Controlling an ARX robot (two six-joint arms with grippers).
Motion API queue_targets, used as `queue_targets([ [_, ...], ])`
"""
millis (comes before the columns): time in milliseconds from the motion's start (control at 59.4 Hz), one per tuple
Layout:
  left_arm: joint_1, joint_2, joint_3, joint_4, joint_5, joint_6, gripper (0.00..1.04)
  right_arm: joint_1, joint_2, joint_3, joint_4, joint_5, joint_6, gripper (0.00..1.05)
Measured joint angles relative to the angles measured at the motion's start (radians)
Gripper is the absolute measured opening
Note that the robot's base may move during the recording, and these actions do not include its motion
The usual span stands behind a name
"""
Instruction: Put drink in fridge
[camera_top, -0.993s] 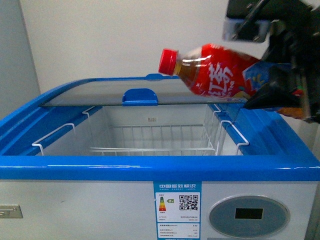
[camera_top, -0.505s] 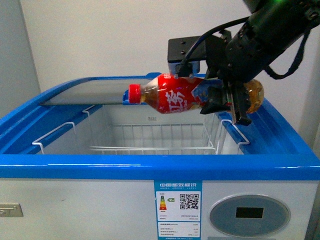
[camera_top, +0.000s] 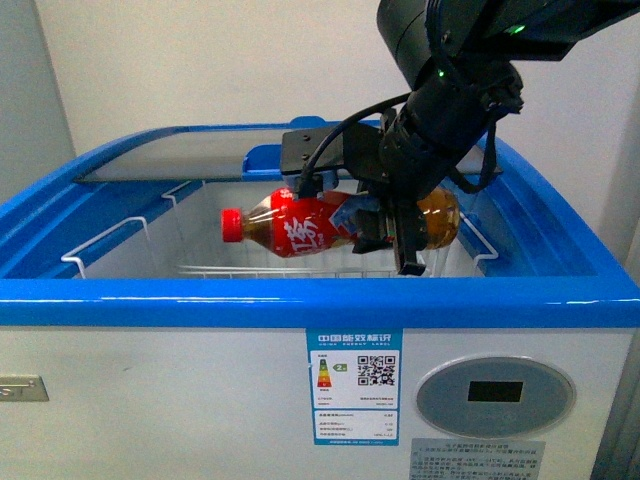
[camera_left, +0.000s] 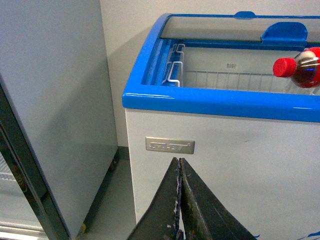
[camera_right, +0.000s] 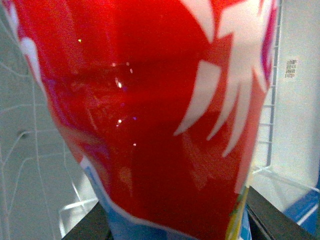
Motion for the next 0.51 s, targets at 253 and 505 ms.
queue_targets([
  [253, 0.0, -0.164, 0.0, -0.17, 0.0, 0.0, 0.03, 0.033, 0.03, -0.002, 0.044, 0.0, 0.026, 0.53],
  [505, 0.0, -0.166, 0.0, -0.171, 0.0, 0.0, 0.03, 0.034, 0.015, -0.003, 0.053, -0.022, 0.071, 0.98],
])
